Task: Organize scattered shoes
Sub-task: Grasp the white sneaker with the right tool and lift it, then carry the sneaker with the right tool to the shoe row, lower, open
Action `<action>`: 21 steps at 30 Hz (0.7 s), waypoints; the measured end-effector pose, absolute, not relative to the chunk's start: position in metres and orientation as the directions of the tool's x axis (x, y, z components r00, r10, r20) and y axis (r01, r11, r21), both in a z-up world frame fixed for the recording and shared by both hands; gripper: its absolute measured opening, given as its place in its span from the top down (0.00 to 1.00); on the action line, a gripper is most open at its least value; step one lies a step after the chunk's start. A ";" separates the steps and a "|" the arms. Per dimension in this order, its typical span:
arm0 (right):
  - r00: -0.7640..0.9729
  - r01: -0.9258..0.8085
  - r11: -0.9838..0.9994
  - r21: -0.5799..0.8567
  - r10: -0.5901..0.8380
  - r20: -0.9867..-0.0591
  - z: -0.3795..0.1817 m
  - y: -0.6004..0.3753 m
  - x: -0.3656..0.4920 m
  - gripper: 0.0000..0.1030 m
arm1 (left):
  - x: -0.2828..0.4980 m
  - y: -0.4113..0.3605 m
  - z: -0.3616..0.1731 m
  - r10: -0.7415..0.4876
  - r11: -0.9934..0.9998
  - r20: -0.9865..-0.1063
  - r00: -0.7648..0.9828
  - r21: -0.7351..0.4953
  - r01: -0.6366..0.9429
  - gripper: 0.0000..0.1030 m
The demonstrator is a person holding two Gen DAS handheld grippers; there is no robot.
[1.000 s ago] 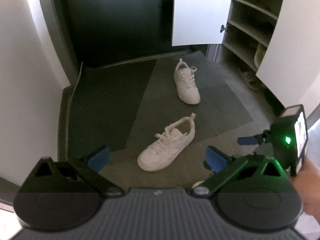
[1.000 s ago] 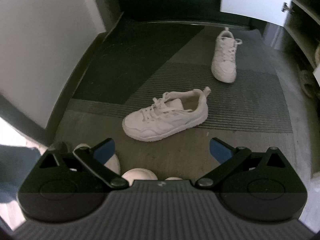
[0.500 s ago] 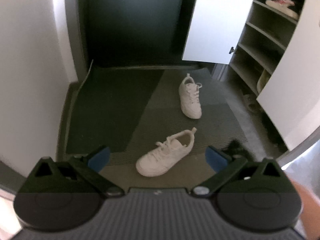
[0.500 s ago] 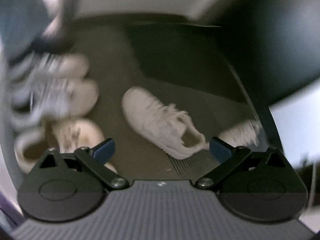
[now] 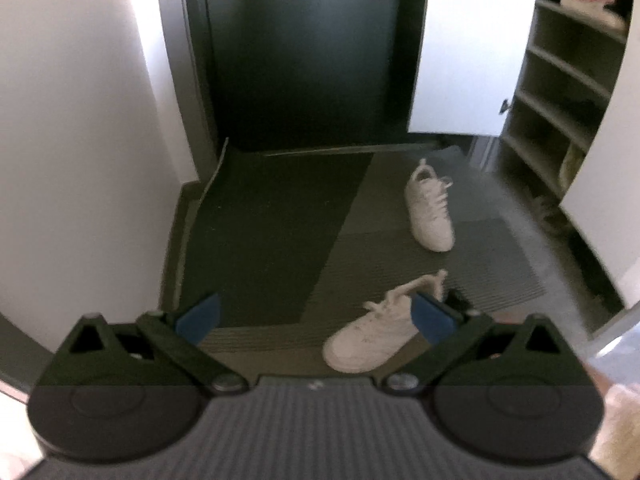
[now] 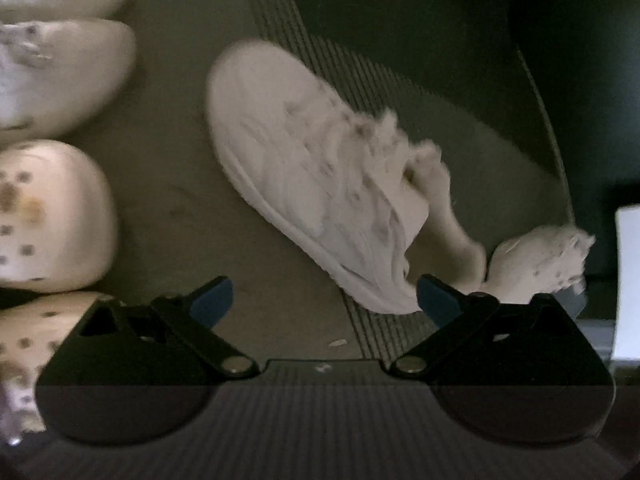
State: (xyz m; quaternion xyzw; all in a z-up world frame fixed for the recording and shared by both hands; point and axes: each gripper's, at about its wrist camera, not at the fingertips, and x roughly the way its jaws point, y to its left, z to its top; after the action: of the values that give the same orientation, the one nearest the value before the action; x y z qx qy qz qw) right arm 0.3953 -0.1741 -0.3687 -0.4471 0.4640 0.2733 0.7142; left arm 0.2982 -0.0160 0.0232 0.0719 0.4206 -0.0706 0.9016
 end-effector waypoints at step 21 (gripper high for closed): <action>0.300 -0.588 0.806 -0.070 0.136 -0.944 -0.397 -0.169 0.461 0.66 | 0.310 -0.044 0.005 -0.058 0.966 -0.783 0.619 0.111 0.232 0.00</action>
State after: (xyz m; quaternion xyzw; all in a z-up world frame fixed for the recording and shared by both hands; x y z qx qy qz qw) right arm 0.4609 -0.1690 -0.3972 -0.2074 0.5442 0.2325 0.7790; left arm 0.3100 -0.0440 0.0050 0.1010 0.4289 -0.0811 0.8940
